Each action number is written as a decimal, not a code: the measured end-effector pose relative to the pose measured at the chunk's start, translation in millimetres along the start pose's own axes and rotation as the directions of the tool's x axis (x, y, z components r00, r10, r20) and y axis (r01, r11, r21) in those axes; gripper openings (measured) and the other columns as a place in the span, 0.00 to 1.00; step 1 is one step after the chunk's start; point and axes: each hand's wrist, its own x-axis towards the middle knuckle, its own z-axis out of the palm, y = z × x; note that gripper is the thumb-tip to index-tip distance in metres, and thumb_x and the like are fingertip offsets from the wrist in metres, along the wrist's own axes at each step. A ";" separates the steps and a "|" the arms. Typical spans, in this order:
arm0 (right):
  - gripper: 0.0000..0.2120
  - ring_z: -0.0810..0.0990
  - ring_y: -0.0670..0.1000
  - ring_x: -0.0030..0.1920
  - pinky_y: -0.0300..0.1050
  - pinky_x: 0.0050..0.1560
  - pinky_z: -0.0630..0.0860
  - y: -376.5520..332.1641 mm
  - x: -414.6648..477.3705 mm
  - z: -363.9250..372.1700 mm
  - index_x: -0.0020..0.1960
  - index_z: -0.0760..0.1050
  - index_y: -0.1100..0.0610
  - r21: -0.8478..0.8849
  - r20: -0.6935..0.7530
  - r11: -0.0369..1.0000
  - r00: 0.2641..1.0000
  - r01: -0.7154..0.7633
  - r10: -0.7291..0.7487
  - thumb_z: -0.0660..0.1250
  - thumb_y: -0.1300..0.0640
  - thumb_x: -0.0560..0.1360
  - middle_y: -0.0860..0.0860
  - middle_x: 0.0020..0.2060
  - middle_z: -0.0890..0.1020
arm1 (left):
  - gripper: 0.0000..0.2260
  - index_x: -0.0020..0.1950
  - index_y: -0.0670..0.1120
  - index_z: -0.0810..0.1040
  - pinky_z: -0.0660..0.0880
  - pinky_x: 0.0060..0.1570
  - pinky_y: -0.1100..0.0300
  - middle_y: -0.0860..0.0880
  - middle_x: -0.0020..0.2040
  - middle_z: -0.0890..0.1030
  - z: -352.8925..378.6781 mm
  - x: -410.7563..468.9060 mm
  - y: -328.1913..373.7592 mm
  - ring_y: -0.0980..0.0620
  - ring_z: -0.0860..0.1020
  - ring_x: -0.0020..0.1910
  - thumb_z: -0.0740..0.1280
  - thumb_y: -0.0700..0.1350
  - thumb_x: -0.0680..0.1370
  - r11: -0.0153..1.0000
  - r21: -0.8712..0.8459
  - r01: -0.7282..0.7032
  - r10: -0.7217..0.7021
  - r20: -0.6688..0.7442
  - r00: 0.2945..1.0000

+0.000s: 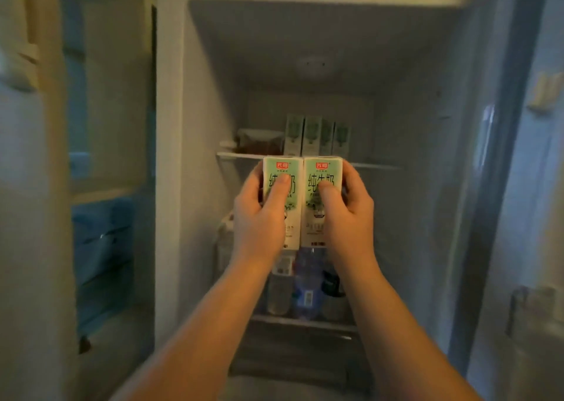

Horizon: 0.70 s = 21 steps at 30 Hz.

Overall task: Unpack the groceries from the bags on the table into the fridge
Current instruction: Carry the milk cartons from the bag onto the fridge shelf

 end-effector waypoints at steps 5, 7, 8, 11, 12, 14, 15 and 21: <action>0.13 0.84 0.43 0.45 0.36 0.39 0.77 -4.5 79.9 4.1 0.60 0.76 0.53 -0.078 -0.076 0.992 0.991 0.103 -0.108 0.61 0.65 0.80 0.48 0.47 0.84 | 0.09 0.60 0.48 0.77 0.81 0.40 0.61 0.51 0.51 0.84 34.0 81.4 5.8 0.54 0.85 0.47 0.62 0.48 0.83 0.995 -0.062 -0.072 0.077 0.083 0.994; 0.13 0.83 0.41 0.45 0.34 0.38 0.76 -1.9 105.2 5.3 0.62 0.76 0.53 -0.141 -0.101 0.982 0.985 0.125 -0.140 0.61 0.64 0.80 0.48 0.48 0.83 | 0.07 0.57 0.49 0.77 0.80 0.39 0.63 0.51 0.49 0.84 45.9 108.4 3.9 0.55 0.84 0.45 0.62 0.47 0.83 0.995 -0.071 -0.067 0.074 0.105 0.992; 0.13 0.83 0.41 0.45 0.34 0.38 0.76 0.4 116.5 5.4 0.62 0.76 0.53 -0.174 -0.110 0.976 0.983 0.129 -0.150 0.61 0.63 0.80 0.48 0.48 0.83 | 0.06 0.55 0.50 0.76 0.79 0.39 0.64 0.51 0.49 0.83 52.1 120.8 1.7 0.55 0.84 0.44 0.61 0.48 0.84 0.996 -0.063 -0.060 0.067 0.115 0.991; 0.14 0.82 0.38 0.42 0.31 0.36 0.75 9.3 146.1 3.3 0.62 0.76 0.53 -0.223 -0.158 0.968 0.976 0.112 -0.150 0.61 0.63 0.80 0.46 0.46 0.83 | 0.06 0.52 0.51 0.76 0.80 0.41 0.57 0.52 0.47 0.83 69.6 153.1 -8.9 0.53 0.83 0.44 0.60 0.47 0.83 0.998 -0.015 -0.064 0.065 0.145 0.987; 0.14 0.82 0.37 0.41 0.30 0.35 0.75 12.5 155.2 1.7 0.62 0.75 0.53 -0.235 -0.178 0.967 0.973 0.102 -0.146 0.61 0.63 0.79 0.45 0.45 0.82 | 0.07 0.52 0.51 0.77 0.80 0.42 0.55 0.51 0.46 0.83 75.8 162.9 -12.2 0.51 0.83 0.44 0.60 0.47 0.82 0.997 0.002 -0.075 0.074 0.162 0.984; 0.13 0.81 0.36 0.40 0.29 0.33 0.74 17.9 171.9 -3.4 0.62 0.74 0.51 -0.279 -0.207 0.958 0.970 0.069 -0.131 0.61 0.62 0.79 0.43 0.46 0.81 | 0.08 0.52 0.50 0.77 0.79 0.38 0.57 0.51 0.45 0.83 87.8 180.1 -15.8 0.52 0.83 0.41 0.59 0.47 0.83 0.996 0.025 -0.086 0.079 0.210 0.974; 0.13 0.81 0.37 0.40 0.30 0.33 0.74 20.1 179.5 -6.5 0.62 0.73 0.50 -0.300 -0.215 0.953 0.970 0.045 -0.113 0.60 0.61 0.80 0.43 0.46 0.81 | 0.08 0.53 0.49 0.77 0.78 0.37 0.58 0.50 0.45 0.83 93.7 188.2 -17.0 0.51 0.82 0.41 0.58 0.47 0.83 0.996 0.028 -0.080 0.071 0.237 0.969; 0.10 0.80 0.44 0.45 0.40 0.37 0.73 29.0 214.5 -23.1 0.61 0.70 0.52 -0.347 -0.228 0.930 0.973 -0.118 0.039 0.57 0.61 0.81 0.45 0.48 0.80 | 0.08 0.55 0.49 0.75 0.81 0.48 0.45 0.44 0.49 0.84 123.6 225.4 -29.6 0.40 0.83 0.49 0.58 0.44 0.82 0.998 0.050 0.045 -0.061 0.382 0.922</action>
